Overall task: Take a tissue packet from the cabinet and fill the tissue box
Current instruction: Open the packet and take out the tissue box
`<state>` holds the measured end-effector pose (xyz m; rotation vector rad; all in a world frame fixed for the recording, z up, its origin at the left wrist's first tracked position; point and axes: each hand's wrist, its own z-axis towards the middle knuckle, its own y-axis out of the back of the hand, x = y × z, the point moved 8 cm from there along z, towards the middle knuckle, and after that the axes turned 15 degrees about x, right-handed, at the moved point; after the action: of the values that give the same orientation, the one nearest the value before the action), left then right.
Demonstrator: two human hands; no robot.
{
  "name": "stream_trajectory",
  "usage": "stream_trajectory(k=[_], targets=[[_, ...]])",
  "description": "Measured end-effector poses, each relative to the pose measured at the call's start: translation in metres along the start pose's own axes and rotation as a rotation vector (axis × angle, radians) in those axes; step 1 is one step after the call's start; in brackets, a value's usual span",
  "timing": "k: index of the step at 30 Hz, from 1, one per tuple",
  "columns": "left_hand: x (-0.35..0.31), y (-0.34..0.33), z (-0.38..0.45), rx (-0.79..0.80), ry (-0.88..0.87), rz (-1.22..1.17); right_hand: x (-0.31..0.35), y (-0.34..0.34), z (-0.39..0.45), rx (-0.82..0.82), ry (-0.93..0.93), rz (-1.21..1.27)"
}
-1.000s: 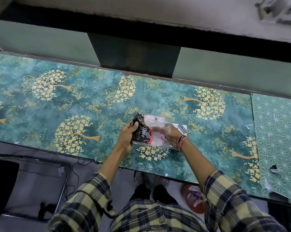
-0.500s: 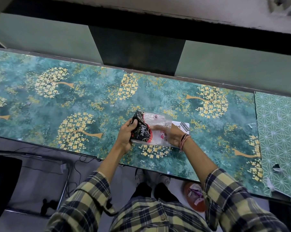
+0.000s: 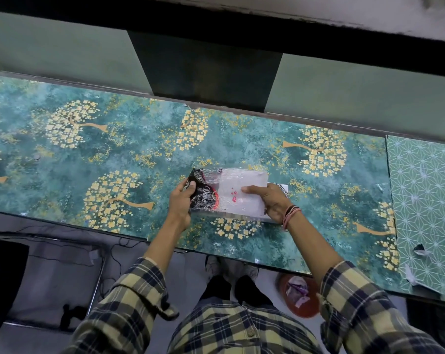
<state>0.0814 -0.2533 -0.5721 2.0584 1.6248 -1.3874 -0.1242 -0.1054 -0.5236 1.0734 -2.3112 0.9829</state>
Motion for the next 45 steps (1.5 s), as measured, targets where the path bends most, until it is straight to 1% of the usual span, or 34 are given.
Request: stream_trajectory(k=[3,6,9,11,14,17,20,23,25,28,29,30,32,33,35,37,39,40,41,43,45], targets=[[0.002,0.014,0.003,-0.042,0.0,0.028,0.007,0.025,-0.008,-0.075,0.048,0.017],[0.005,0.027,0.007,-0.061,0.004,0.126,0.016,0.038,-0.015,-0.109,0.11,0.021],[0.009,0.033,0.009,-0.073,0.029,0.237,0.023,0.037,-0.017,-0.09,0.179,0.072],[0.013,0.037,0.011,-0.084,0.063,0.335,0.024,0.023,-0.015,-0.043,0.201,0.118],[0.019,0.042,0.014,-0.097,0.112,0.427,0.012,-0.008,-0.004,0.04,0.142,0.128],[0.02,0.041,0.014,-0.105,0.129,0.417,-0.014,-0.036,0.018,0.071,0.052,0.105],[0.019,0.044,0.013,-0.128,0.16,0.381,-0.044,-0.052,0.042,0.034,-0.024,0.056],[0.021,0.055,0.011,-0.167,0.169,0.376,-0.072,-0.049,0.065,-0.036,-0.102,-0.045],[0.021,0.058,0.008,-0.165,0.167,0.379,-0.083,-0.039,0.075,-0.113,-0.124,-0.18],[0.018,0.05,0.003,-0.123,0.149,0.417,-0.078,-0.033,0.074,-0.223,-0.133,-0.403],[0.013,0.045,-0.001,-0.119,0.122,0.471,-0.074,-0.034,0.072,-0.247,-0.142,-0.467],[0.007,0.041,-0.005,-0.14,0.082,0.591,-0.071,-0.035,0.071,-0.267,-0.147,-0.525],[-0.009,0.029,-0.013,-0.21,-0.056,0.934,-0.062,-0.039,0.066,-0.306,-0.142,-0.636],[-0.014,0.021,-0.017,-0.223,-0.132,1.04,-0.058,-0.041,0.064,-0.322,-0.139,-0.69],[-0.018,0.001,-0.022,-0.177,-0.244,1.094,-0.048,-0.041,0.055,-0.36,-0.127,-0.808],[-0.014,-0.021,-0.023,-0.04,-0.301,1.154,-0.029,-0.038,0.04,-0.427,-0.032,-0.913],[-0.002,-0.039,-0.02,0.12,-0.302,1.244,-0.009,-0.03,0.021,-0.513,0.106,-0.964],[0.006,-0.044,-0.016,0.182,-0.27,1.264,0.0,-0.024,0.012,-0.57,0.138,-1.01],[0.015,-0.047,-0.012,0.225,-0.218,1.277,0.006,-0.016,0.004,-0.633,0.121,-1.068],[0.027,-0.05,-0.006,0.266,-0.134,1.291,0.008,0.003,-0.003,-0.725,-0.008,-1.123],[0.034,-0.051,-0.002,0.259,-0.094,1.291,-0.003,0.022,0.0,-0.704,-0.173,-1.078]])
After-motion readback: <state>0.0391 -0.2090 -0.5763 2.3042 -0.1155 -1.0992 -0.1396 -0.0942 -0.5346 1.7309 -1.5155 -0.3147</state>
